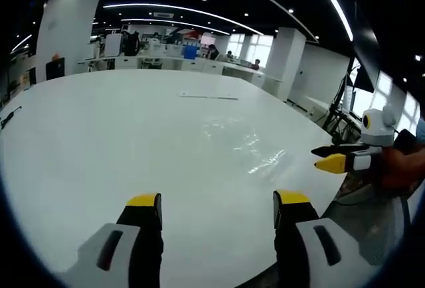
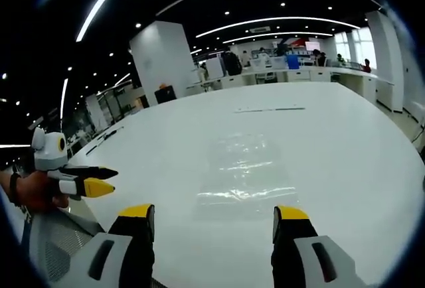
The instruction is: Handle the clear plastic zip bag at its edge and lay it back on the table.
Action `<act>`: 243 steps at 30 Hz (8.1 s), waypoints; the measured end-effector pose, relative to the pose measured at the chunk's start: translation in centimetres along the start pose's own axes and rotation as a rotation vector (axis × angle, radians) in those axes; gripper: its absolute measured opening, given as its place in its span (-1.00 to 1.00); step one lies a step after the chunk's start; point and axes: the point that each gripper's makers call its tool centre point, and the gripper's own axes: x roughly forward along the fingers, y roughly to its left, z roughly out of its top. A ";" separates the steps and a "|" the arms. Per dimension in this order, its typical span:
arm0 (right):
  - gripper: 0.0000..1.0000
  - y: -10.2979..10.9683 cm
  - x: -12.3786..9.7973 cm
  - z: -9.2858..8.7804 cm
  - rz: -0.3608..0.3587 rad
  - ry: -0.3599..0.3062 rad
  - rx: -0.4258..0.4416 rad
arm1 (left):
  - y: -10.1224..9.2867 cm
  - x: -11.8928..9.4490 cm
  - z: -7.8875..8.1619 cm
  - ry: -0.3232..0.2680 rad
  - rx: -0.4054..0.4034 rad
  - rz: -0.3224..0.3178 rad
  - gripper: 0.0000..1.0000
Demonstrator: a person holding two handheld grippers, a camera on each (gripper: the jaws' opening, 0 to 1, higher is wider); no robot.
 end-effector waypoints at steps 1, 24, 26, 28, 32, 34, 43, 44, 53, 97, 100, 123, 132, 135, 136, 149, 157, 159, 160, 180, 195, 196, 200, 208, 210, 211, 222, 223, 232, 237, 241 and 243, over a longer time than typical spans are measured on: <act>0.44 0.0 0.0 0.0 0.000 0.000 -0.001 | -0.1 0.0 0.0 0.001 0.001 -0.001 0.34; 0.44 -0.1 0.1 0.0 0.001 0.007 0.006 | -0.7 0.5 -0.1 0.020 0.017 -0.034 0.35; 0.43 0.0 0.0 0.0 0.001 0.008 0.005 | -1.2 0.6 -0.1 0.028 0.021 -0.047 0.35; 0.43 0.0 0.0 0.1 0.002 0.008 0.003 | -1.5 1.0 -0.3 0.036 0.031 -0.060 0.35; 0.43 0.1 -0.1 0.2 0.001 0.009 0.004 | -1.8 2.0 -0.2 0.059 0.046 -0.079 0.34; 0.43 0.1 -0.1 0.2 0.001 0.008 0.005 | -1.9 2.8 0.2 0.060 0.052 -0.089 0.33; 0.41 0.5 0.2 -0.1 0.017 0.019 -0.001 | -1.7 6.6 3.3 0.039 0.096 -0.132 0.31; 0.41 0.4 0.2 -0.2 0.019 0.022 -0.001 | -1.7 7.0 3.4 0.040 0.103 -0.138 0.31; 0.41 1.1 0.3 -0.2 0.044 0.028 -0.017 | -1.1 11.0 4.4 0.103 0.190 -0.173 0.28; 0.39 0.0 0.6 -1.7 0.019 0.082 0.042 | -0.1 25.6 6.7 0.191 0.394 -0.231 0.19; 0.38 -0.3 0.7 -1.9 0.014 0.082 0.050 | 0.4 25.8 6.9 0.183 0.391 -0.216 0.15; 0.36 -0.1 0.8 -2.1 0.020 0.088 0.041 | 0.9 26.3 7.2 0.144 0.437 -0.210 -0.60; 0.36 -0.3 1.0 -2.2 0.019 0.089 0.037 | 1.1 25.4 6.9 0.179 0.433 -0.175 -0.89; 0.35 -0.1 0.9 -2.1 0.022 0.091 0.035 | 1.0 25.2 6.9 0.177 0.432 -0.170 -0.94; 0.35 -0.1 0.9 -2.1 0.022 0.092 0.034 | 1.1 25.2 7.0 0.172 0.437 -0.163 -0.95; 0.34 -0.1 0.9 -2.0 0.027 0.088 0.028 | -0.3 23.1 9.0 0.115 0.546 -0.188 -0.96; 0.31 0.0 0.8 -2.1 0.028 0.098 0.020 | -1.1 21.1 9.2 0.109 0.669 -0.225 -0.96; 0.30 -0.1 0.9 -2.1 0.028 0.098 0.015 | -1.5 20.1 9.3 0.107 0.700 -0.233 -0.96; 0.30 -0.1 1.0 -2.0 0.030 0.097 0.019 | -1.7 19.6 9.5 0.105 0.709 -0.235 -0.96; 0.32 -1.4 3.0 4.1 0.089 0.053 -0.163 | -4.9 14.8 7.8 0.122 0.835 -0.302 -0.97; 0.24 -0.6 4.8 5.3 0.175 0.113 -0.357 | -8.9 11.3 6.8 0.102 1.000 -0.429 -0.97; 0.21 -0.5 4.9 5.3 0.180 0.116 -0.366 | -9.1 11.0 6.9 0.100 1.005 -0.433 -0.97; 0.12 -0.1 5.3 4.9 0.208 0.139 -0.407 | -9.8 10.1 6.3 0.102 1.034 -0.463 -0.97; -0.27 0.9 5.5 3.1 0.253 0.216 -0.431 | -10.4 9.3 5.7 0.102 1.056 -0.502 -0.97; -0.36 1.2 5.4 2.9 0.259 0.222 -0.433 | -10.5 9.2 5.6 0.105 1.063 -0.505 -0.97; -0.39 1.3 5.4 2.9 0.261 0.222 -0.432 | -10.5 9.1 5.6 0.107 1.064 -0.506 -0.97; -0.86 2.5 4.9 2.5 0.308 0.244 -0.392 | -10.5 8.4 5.2 0.116 1.082 -0.508 -0.97; -0.87 2.6 4.9 2.4 0.313 0.247 -0.389 | -10.5 8.4 5.2 0.116 1.085 -0.508 -0.97; -0.95 4.0 4.4 1.9 0.359 0.258 -0.393 | -10.1 8.2 4.7 0.128 1.080 -0.501 -0.96; -0.95 4.2 4.6 1.6 0.357 0.273 -0.433 | -9.6 8.1 4.2 0.156 1.054 -0.498 -0.94; -0.95 4.7 4.6 1.2 0.358 0.285 -0.473 | -9.1 8.1 4.0 0.172 1.028 -0.496 -0.88; -0.95 4.7 4.7 1.2 0.359 0.286 -0.483 | -9.1 7.9 3.9 0.180 1.021 -0.497 -0.80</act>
